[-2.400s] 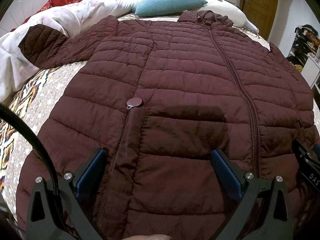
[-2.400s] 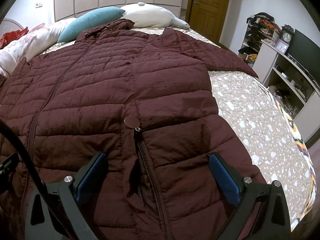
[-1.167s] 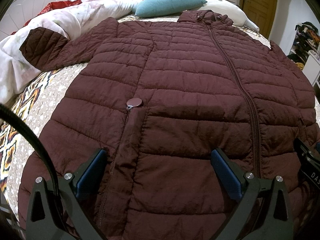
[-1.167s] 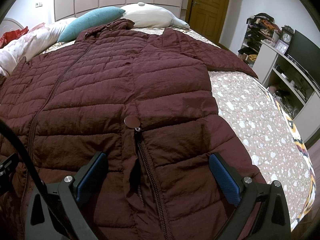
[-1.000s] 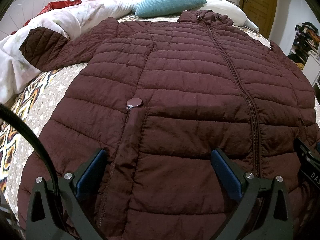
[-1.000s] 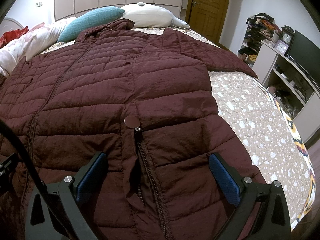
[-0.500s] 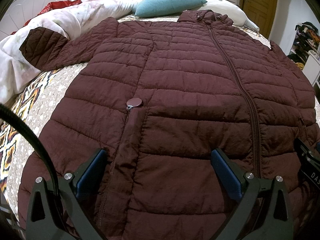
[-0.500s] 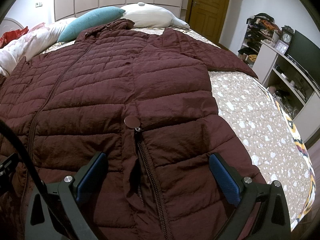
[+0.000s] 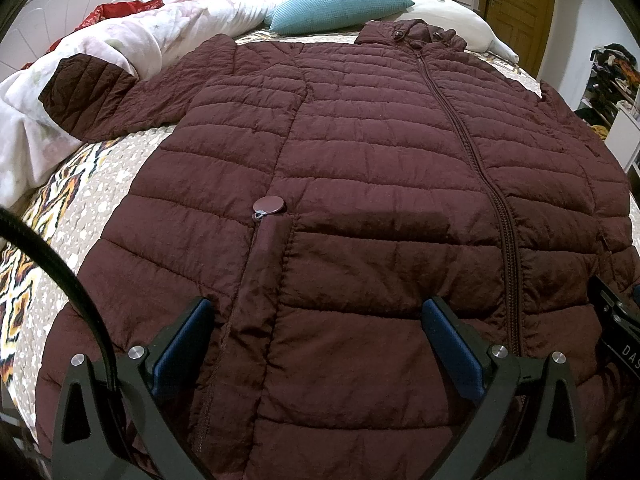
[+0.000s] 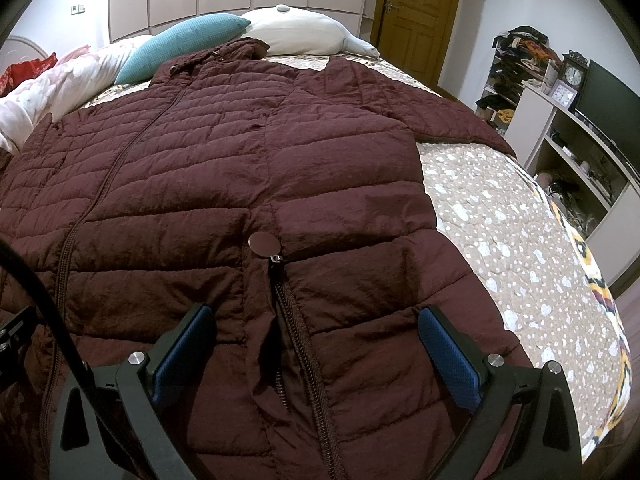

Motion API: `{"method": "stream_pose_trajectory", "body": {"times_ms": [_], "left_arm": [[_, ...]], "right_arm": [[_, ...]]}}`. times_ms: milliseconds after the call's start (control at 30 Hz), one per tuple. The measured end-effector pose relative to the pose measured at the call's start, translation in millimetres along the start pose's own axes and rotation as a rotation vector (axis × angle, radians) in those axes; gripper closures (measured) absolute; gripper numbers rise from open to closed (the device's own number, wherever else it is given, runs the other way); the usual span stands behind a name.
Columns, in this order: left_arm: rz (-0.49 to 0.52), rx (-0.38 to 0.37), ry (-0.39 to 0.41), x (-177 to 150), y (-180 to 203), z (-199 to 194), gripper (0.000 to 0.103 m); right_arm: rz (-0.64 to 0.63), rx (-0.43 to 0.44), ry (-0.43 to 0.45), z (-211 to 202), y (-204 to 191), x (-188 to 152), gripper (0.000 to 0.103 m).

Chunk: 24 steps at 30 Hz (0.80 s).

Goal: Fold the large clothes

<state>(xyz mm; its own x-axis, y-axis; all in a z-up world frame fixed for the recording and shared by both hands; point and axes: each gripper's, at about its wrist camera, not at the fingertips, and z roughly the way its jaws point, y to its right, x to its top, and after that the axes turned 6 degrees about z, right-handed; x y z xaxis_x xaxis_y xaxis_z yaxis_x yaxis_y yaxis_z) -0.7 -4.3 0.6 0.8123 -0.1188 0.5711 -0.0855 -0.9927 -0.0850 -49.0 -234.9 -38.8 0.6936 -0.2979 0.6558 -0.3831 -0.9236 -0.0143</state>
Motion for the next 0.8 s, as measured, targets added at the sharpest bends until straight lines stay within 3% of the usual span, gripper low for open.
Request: {"method": "stream_pose_trajectory", "body": {"times_ms": [800], "left_arm": [[0.001, 0.002, -0.001, -0.3, -2.2, -0.8, 0.0]], "right_arm": [[0.0, 0.001, 0.001, -0.7, -0.1, 0.3, 0.0]]}}
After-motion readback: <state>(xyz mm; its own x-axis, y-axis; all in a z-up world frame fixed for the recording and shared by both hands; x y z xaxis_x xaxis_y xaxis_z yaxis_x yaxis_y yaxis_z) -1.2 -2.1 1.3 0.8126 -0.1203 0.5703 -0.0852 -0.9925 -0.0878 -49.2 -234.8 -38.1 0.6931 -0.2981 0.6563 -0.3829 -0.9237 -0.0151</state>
